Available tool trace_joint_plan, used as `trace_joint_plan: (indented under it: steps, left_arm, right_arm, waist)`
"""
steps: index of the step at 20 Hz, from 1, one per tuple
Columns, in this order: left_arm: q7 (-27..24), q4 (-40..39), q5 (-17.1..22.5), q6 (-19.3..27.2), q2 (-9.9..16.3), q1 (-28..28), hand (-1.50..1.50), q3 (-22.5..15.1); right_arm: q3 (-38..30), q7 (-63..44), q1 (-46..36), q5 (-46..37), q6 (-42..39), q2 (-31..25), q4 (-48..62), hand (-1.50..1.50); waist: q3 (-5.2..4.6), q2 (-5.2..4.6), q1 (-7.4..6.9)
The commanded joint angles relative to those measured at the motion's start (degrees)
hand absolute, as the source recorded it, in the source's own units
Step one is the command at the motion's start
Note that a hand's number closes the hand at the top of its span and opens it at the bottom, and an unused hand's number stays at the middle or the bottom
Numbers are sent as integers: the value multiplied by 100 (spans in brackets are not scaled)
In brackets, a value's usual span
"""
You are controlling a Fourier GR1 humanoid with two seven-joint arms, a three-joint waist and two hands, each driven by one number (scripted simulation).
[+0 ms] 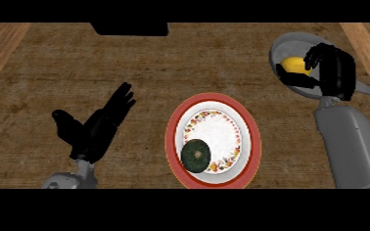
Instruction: Pick the lemon from the plate and place it in the pan
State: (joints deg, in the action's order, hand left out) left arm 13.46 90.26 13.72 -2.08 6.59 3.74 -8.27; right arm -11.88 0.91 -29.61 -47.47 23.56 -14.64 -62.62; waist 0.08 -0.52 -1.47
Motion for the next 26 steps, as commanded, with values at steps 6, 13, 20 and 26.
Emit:
trace_joint_plan:
  steps: [6,13,20,26]
  left_arm:
    - [-36,142,36,-218,133,-120,0,52]
    - [0,40,-47,-164,-45,19,0,-85]
    - [163,-57,-114,-71,-165,447,0,-148]
    - [-6,-69,-76,-183,-32,240,0,-29]
  right_arm:
    - [-1159,1614,-1264,645,1334,-607,2901,150]
    - [-1694,2632,-1626,1089,1400,-1100,4045,150]
    - [-1225,1382,-1906,344,539,-1662,5161,-150]
    - [-2024,2382,-2087,1294,-5,-1525,4962,-150]
  waist:
    - [14,-64,-190]
    - [24,-115,-258]
    - [33,-220,-428]
    - [54,-161,-373]
